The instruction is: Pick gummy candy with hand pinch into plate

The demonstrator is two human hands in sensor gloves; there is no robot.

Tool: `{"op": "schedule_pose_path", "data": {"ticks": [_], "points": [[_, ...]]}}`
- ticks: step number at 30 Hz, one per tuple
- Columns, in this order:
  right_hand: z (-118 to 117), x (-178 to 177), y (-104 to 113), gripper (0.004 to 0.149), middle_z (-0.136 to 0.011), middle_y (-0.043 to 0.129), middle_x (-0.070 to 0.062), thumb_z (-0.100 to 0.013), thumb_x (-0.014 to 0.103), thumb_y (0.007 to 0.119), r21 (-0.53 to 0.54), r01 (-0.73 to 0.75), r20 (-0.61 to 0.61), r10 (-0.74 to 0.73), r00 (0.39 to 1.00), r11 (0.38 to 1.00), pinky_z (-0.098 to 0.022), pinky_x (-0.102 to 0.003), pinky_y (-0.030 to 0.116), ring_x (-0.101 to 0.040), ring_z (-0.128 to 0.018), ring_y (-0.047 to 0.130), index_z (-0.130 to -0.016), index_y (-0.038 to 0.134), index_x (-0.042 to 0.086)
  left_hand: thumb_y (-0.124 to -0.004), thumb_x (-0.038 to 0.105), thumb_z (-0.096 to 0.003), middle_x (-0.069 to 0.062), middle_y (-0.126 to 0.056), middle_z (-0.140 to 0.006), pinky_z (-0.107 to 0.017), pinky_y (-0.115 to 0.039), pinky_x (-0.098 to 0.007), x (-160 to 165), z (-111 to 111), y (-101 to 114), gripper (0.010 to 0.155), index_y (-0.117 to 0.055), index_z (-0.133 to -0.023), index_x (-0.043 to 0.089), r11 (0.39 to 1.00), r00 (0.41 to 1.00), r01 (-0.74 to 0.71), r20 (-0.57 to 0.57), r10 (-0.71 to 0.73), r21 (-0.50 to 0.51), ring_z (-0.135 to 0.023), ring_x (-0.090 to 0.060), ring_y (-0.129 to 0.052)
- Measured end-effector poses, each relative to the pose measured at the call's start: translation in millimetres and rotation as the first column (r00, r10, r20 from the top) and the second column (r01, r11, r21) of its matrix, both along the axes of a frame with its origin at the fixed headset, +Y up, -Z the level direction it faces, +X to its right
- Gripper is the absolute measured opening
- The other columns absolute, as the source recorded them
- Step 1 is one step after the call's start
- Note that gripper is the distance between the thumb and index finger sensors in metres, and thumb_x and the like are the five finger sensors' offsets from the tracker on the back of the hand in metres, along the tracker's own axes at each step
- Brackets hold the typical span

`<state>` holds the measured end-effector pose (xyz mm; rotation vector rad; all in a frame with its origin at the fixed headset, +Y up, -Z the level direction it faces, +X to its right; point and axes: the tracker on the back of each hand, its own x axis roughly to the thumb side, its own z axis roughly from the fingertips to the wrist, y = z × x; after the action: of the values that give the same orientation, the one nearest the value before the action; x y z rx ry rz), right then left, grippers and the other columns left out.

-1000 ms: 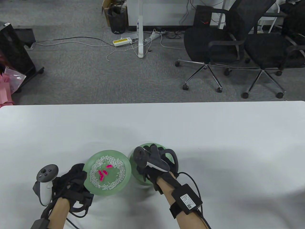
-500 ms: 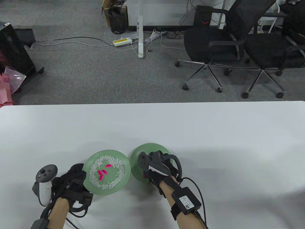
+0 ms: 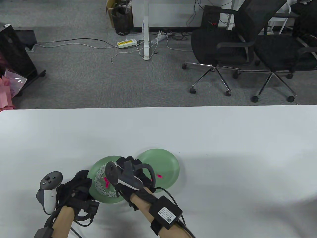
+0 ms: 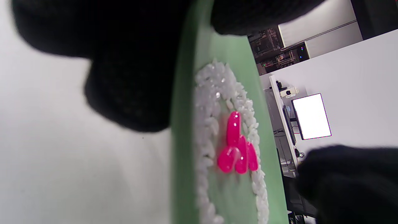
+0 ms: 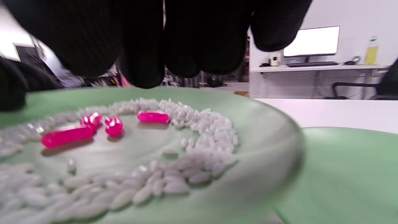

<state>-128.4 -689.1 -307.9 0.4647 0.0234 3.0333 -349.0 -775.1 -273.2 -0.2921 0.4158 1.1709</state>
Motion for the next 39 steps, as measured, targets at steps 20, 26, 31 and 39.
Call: {"op": "schedule_pose_path", "data": {"ticks": [20,26,31,39], "points": [[1,-34,-18,0.047,-0.084,0.087,0.007,-0.030,0.047,0.092,0.007,-0.078,-0.084,0.078,0.993,0.997,-0.069,-0.054,0.065,-0.024,-0.078,0.084,-0.074,0.094,0.031,-0.075,0.031,-0.0438,-0.007,-0.097,-0.079,-0.018,-0.094,-0.036,-2,-1,-2,0.057,-0.070,-0.100,0.018,1.000,1.000,-0.001,0.009,0.001,-0.015,-0.022,-0.029,-0.111],[4,-35,-21,0.048,-0.085,0.086,0.007,-0.030,0.047,0.092,-0.008,-0.080,-0.102,0.079,0.992,0.997,-0.069,-0.055,0.065,-0.024,-0.079,0.083,-0.075,0.093,0.031,-0.075,0.031,-0.0439,-0.007,-0.096,-0.080,-0.018,-0.094,-0.035,-3,-1,-2,0.058,-0.069,-0.100,0.018,1.000,1.000,-0.008,0.005,0.008,-0.016,-0.022,-0.028,-0.111],[4,-36,-20,0.048,-0.084,0.085,0.005,-0.031,0.046,0.091,-0.021,-0.072,-0.099,0.069,0.993,0.997,-0.069,-0.056,0.064,-0.026,-0.079,0.082,-0.075,0.092,0.027,-0.075,0.031,-0.0439,-0.007,-0.097,-0.080,-0.019,-0.094,-0.035,-6,-1,-4,0.058,-0.069,-0.100,0.018,0.999,1.000,-0.024,-0.005,0.024,-0.022,-0.022,-0.028,-0.111],[3,-35,-21,0.047,-0.081,0.086,0.001,-0.032,0.046,0.087,-0.081,-0.077,-0.093,0.069,0.993,0.994,-0.068,-0.058,0.064,-0.029,-0.077,0.083,-0.073,0.089,0.023,-0.075,0.031,-0.0440,-0.007,-0.097,-0.080,-0.019,-0.093,-0.035,-8,-1,-8,0.058,-0.069,-0.100,0.018,0.999,0.999,-0.045,-0.014,0.044,-0.029,-0.022,-0.028,-0.111]]}}
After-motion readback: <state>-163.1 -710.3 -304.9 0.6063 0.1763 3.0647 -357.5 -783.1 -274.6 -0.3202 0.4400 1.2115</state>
